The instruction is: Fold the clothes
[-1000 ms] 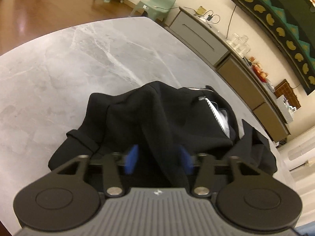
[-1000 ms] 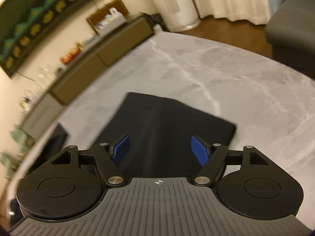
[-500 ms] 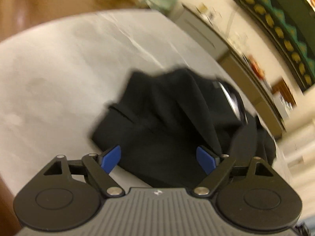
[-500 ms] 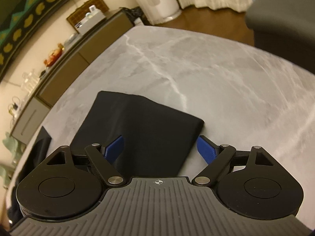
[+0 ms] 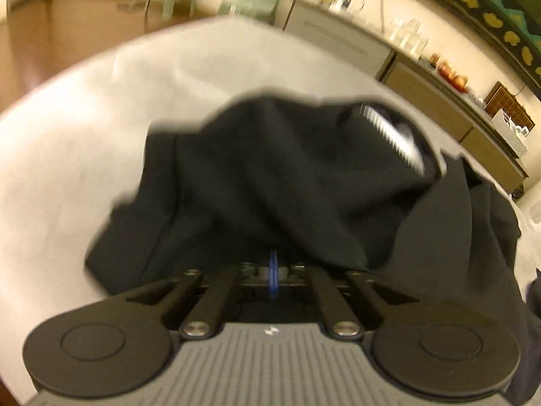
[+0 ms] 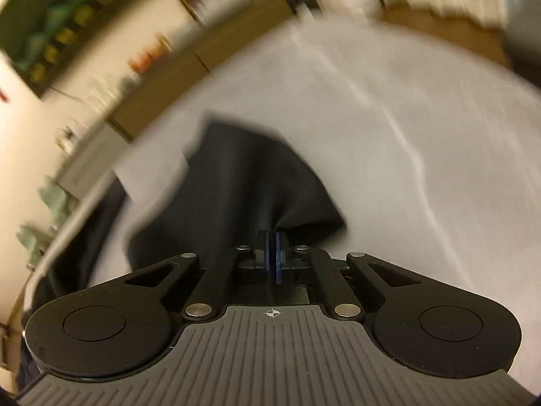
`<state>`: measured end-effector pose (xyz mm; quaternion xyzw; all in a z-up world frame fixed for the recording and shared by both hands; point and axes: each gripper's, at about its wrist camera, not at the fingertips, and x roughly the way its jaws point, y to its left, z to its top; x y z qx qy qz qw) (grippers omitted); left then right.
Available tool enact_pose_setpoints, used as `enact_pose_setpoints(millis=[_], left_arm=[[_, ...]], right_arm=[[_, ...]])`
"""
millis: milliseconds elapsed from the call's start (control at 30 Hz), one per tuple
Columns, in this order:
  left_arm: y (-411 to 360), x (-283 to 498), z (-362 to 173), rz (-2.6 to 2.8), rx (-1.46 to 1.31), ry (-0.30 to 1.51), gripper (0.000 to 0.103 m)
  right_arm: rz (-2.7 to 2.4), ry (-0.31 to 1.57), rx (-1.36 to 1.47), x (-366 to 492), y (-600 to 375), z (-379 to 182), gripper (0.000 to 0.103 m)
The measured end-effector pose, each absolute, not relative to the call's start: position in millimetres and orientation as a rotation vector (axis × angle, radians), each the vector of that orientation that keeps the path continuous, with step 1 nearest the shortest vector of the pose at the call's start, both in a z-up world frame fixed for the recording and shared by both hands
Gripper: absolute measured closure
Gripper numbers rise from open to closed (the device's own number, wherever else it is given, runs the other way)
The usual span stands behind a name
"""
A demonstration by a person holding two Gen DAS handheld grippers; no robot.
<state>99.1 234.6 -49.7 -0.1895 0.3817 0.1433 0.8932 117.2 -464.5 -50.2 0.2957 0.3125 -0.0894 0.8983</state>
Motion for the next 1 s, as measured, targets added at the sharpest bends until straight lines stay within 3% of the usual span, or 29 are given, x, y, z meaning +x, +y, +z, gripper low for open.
enact_pose_setpoints(millis=[100,167,300,400,433,500,533,567,700,867,1000], left_arm=[[265,88,-15,0.380,-0.435,0.548,0.103],[292,68,-4,0.430,-0.506,0.473,0.103],[319,40,-37,0.328,-0.690,0.635,0.101],[309,25,-61,0.205,-0.778,0.743,0.084],[299,19,-63,0.183,-0.757,0.759,0.076],[279,6,-68,0.129,-0.736,0.774,0.062],[271,0,-72,0.097,-0.740,0.783,0.050],[264,-7,-75,0.075,-0.747,0.794,0.041],[251,-16,-87,0.046,-0.772,0.858,0.039],[252,10,-92,0.066,-0.782,0.853,0.027],[246,46,-94,0.079,-0.778,0.867,0.026]], right_arm=[[-0.158,0.359,0.598,88,-466,-6,0.103],[-0.200,0.312,0.628,62,-473,1,0.103],[-0.267,0.462,0.727,37,-490,-16,0.103],[-0.266,0.526,0.780,33,-493,-28,0.097],[-0.263,0.539,0.797,32,-493,-31,0.090],[-0.257,0.567,0.830,30,-494,-37,0.089],[-0.253,0.581,0.847,29,-494,-40,0.079],[-0.250,0.595,0.864,28,-495,-43,0.057],[-0.236,0.650,0.930,24,-496,-56,0.043],[-0.219,0.706,0.937,24,-499,-64,0.027],[-0.189,0.742,0.948,28,-498,-75,0.026]])
